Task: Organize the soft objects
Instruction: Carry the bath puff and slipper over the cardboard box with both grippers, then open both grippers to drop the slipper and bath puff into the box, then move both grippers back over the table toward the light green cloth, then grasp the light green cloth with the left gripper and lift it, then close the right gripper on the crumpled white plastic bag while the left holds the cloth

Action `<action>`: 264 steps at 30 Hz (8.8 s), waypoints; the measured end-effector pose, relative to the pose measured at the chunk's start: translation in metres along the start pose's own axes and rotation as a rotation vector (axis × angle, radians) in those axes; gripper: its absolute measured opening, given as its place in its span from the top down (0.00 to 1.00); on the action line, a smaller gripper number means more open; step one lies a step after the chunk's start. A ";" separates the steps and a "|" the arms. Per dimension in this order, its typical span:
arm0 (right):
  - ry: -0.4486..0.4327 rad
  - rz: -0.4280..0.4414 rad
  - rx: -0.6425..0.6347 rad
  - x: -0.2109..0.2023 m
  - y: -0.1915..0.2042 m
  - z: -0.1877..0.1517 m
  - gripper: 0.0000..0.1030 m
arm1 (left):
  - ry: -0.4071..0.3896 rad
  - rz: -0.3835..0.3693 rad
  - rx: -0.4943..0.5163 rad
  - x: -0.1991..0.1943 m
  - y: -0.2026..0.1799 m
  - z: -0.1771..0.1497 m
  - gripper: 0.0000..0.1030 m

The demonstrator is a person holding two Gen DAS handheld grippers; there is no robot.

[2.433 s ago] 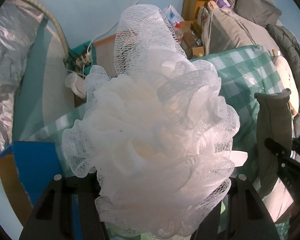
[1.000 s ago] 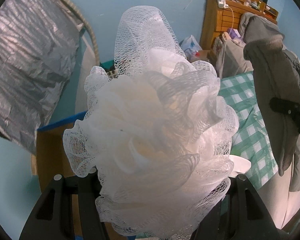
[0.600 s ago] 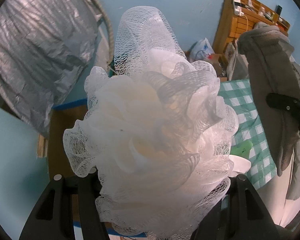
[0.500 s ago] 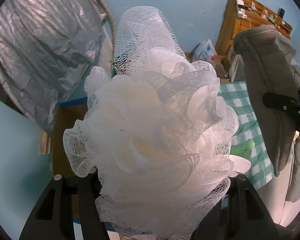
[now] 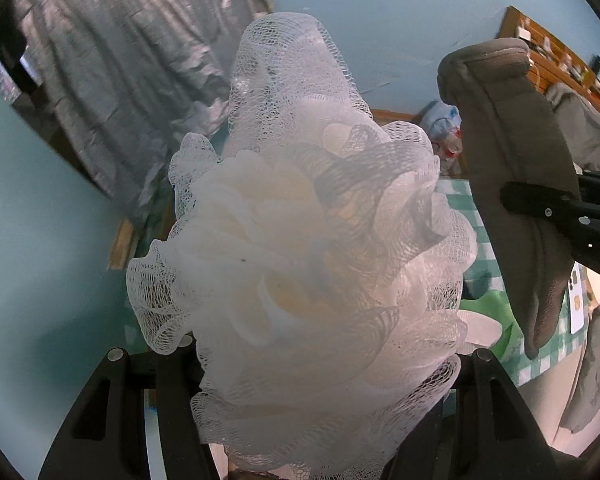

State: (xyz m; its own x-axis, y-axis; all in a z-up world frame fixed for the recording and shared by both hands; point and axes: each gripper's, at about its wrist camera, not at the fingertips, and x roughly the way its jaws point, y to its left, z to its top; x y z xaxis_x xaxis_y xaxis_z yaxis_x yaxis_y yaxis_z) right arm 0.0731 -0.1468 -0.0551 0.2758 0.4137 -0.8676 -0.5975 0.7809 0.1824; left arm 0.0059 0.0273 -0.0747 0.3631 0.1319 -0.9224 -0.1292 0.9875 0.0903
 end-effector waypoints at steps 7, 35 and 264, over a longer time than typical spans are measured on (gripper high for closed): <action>0.019 0.046 -0.040 0.024 0.034 0.019 0.84 | 0.023 0.029 -0.046 0.001 0.027 -0.011 0.42; 0.157 0.102 -0.107 0.127 0.111 0.047 0.84 | 0.178 0.027 -0.068 0.074 0.075 -0.026 0.38; 0.319 0.057 0.263 0.110 -0.066 -0.188 0.80 | 0.278 -0.256 0.187 0.079 -0.143 -0.058 0.87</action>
State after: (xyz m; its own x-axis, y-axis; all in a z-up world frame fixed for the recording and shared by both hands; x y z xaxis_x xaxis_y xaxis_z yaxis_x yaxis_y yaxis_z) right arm 0.0015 -0.2407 -0.2492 -0.0238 0.3268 -0.9448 -0.3809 0.8708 0.3108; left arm -0.0002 -0.1082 -0.1821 0.0954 -0.1226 -0.9879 0.1118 0.9874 -0.1118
